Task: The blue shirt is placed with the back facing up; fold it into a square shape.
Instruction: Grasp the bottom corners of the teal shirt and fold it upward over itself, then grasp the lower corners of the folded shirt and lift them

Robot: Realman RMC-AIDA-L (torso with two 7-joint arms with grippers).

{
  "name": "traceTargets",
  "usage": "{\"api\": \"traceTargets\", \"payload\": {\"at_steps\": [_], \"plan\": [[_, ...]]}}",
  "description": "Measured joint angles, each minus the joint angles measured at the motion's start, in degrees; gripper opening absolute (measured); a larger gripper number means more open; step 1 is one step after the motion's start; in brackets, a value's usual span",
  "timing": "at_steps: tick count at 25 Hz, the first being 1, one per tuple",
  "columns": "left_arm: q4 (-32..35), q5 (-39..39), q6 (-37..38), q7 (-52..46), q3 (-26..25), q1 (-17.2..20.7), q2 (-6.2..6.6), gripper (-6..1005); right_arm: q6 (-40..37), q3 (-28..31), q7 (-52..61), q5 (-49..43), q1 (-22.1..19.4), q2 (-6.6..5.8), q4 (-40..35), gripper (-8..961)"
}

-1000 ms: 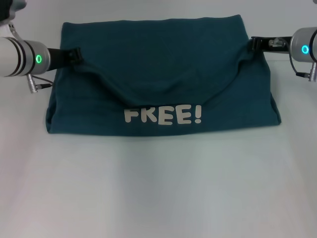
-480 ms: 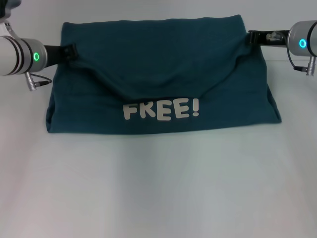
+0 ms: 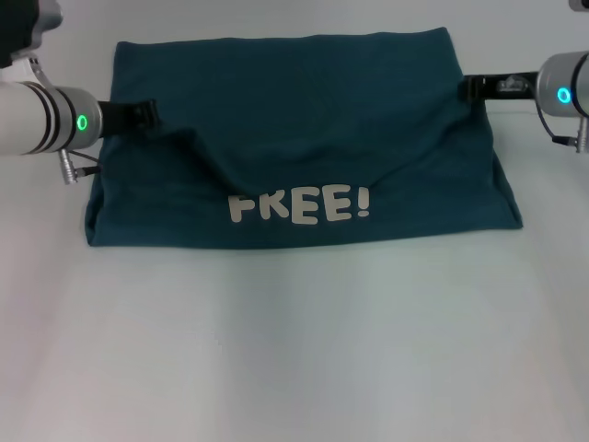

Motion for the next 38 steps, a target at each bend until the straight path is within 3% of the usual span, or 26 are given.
{"api": "traceTargets", "payload": {"at_steps": [5, 6, 9, 11, 16, 18, 21, 25, 28, 38], "plan": [[0.2, -0.1, 0.0, -1.6, -0.5, 1.0, 0.21, 99, -0.6, 1.7, 0.4, -0.3, -1.3, -0.86, 0.4, 152], [0.5, -0.2, 0.1, -2.2, -0.8, 1.5, 0.30, 141, -1.3, 2.4, 0.4, -0.3, -1.7, -1.14, 0.3, 153], [2.9, -0.4, 1.4, -3.8, -2.1, 3.9, 0.21, 269, -5.5, 5.4, 0.4, -0.1, -3.5, -2.25, -0.7, 278], [6.3, -1.2, 3.8, -3.9, -3.1, 6.4, -0.63, 349, -10.3, 8.0, 0.4, 0.1, -5.2, -2.75, -2.4, 361], [17.0, -10.7, 12.5, -2.2, -3.4, 14.5, -2.72, 540, -24.1, 12.8, -0.7, 5.8, -12.3, -2.26, -10.1, 601], [18.6, -17.0, 16.9, -0.3, -3.5, 17.6, -2.40, 593, -29.5, 13.0, -2.1, 11.2, -15.9, -1.99, -12.3, 674], [18.1, -24.7, 23.4, 2.3, -3.9, 21.2, -0.77, 672, -35.4, 13.0, -5.4, 19.0, -20.4, -2.20, -12.8, 743], [16.4, -27.9, 32.9, 8.0, -10.9, 23.7, -0.07, 671, -41.9, 13.1, -11.5, 25.3, -25.3, -2.31, -12.2, 836], [15.0, -28.1, 34.4, 11.0, -13.3, 24.5, -0.08, 671, -44.0, 13.4, -14.5, 27.0, -27.6, -2.02, -12.2, 836], [8.8, -28.1, 28.1, 20.2, -13.8, 23.6, -0.28, 668, -44.8, 15.7, -17.4, 27.7, -28.4, -1.35, -12.2, 835]]}}
